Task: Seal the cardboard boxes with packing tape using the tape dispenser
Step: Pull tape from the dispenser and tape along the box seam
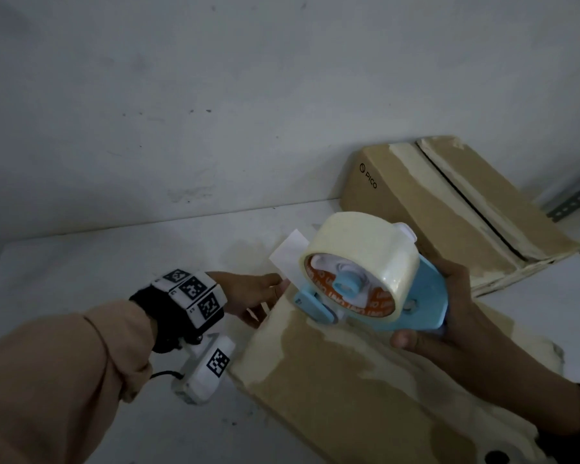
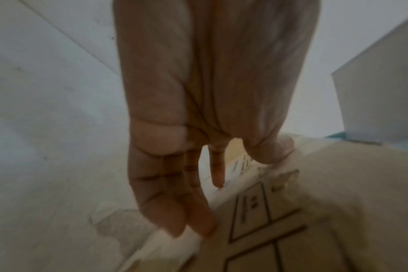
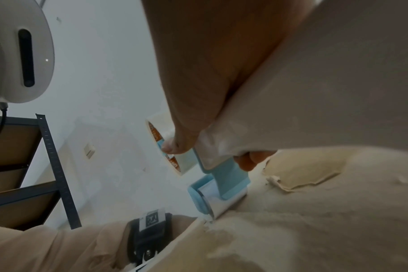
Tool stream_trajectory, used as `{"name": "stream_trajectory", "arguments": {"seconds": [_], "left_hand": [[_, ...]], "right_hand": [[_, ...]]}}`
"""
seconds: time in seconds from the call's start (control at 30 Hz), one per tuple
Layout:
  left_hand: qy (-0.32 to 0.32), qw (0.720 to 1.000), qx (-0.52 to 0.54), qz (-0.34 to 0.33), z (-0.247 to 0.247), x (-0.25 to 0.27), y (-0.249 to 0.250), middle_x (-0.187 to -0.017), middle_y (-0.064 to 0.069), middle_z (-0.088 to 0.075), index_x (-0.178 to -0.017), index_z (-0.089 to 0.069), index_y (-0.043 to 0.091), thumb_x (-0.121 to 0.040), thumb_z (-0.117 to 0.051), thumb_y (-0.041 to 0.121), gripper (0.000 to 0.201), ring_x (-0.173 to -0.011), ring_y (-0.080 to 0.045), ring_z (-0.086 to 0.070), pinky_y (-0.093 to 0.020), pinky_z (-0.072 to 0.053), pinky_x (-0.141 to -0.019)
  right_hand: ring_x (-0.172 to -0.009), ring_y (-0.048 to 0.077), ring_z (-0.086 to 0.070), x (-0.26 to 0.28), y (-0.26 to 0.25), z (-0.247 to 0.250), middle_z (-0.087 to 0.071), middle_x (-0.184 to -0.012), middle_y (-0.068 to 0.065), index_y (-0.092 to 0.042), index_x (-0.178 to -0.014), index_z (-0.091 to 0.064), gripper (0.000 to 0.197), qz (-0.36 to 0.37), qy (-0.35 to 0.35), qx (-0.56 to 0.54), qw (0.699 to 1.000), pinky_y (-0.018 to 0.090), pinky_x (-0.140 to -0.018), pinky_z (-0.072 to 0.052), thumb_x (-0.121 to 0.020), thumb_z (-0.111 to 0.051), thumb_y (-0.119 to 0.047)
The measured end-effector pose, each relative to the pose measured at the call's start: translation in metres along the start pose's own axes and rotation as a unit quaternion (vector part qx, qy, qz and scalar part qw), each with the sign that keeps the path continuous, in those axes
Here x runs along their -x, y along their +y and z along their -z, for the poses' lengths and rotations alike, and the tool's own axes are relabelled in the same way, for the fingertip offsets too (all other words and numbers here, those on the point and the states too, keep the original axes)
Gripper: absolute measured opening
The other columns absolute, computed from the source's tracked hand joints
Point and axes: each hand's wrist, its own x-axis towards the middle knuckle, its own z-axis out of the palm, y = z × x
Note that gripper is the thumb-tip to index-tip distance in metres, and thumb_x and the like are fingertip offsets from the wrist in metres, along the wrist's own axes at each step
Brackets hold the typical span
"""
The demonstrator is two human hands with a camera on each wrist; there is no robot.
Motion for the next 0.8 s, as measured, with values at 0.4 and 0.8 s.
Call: {"name": "stream_trajectory", "arguments": {"seconds": [0.4, 0.8], "left_hand": [[0.012, 0.999, 0.013, -0.044, -0.011, 0.042, 0.008, -0.147, 0.005, -0.035, -0.143, -0.022, 0.033, -0.097, -0.038, 0.026, 0.049, -0.136, -0.015, -0.033, -0.035, -0.034, -0.108], [0.041, 0.995, -0.077, -0.037, -0.005, 0.041, -0.005, -0.114, 0.003, -0.060, -0.122, -0.049, 0.025, -0.095, -0.035, 0.042, 0.034, -0.106, -0.020, -0.059, -0.039, -0.048, -0.097]], "right_hand": [[-0.101, -0.015, -0.052, 0.000, -0.001, -0.001, -0.041, -0.107, -0.048, -0.067, -0.104, -0.021, 0.057, -0.005, -0.018, -0.013, 1.000, 0.003, -0.070, -0.046, -0.061, -0.057, -0.077], [-0.100, -0.012, -0.051, -0.009, 0.000, 0.000, -0.039, -0.106, -0.049, -0.053, -0.111, -0.020, 0.072, -0.010, -0.012, 0.033, 0.999, 0.012, -0.077, -0.049, -0.056, -0.054, -0.084]]}}
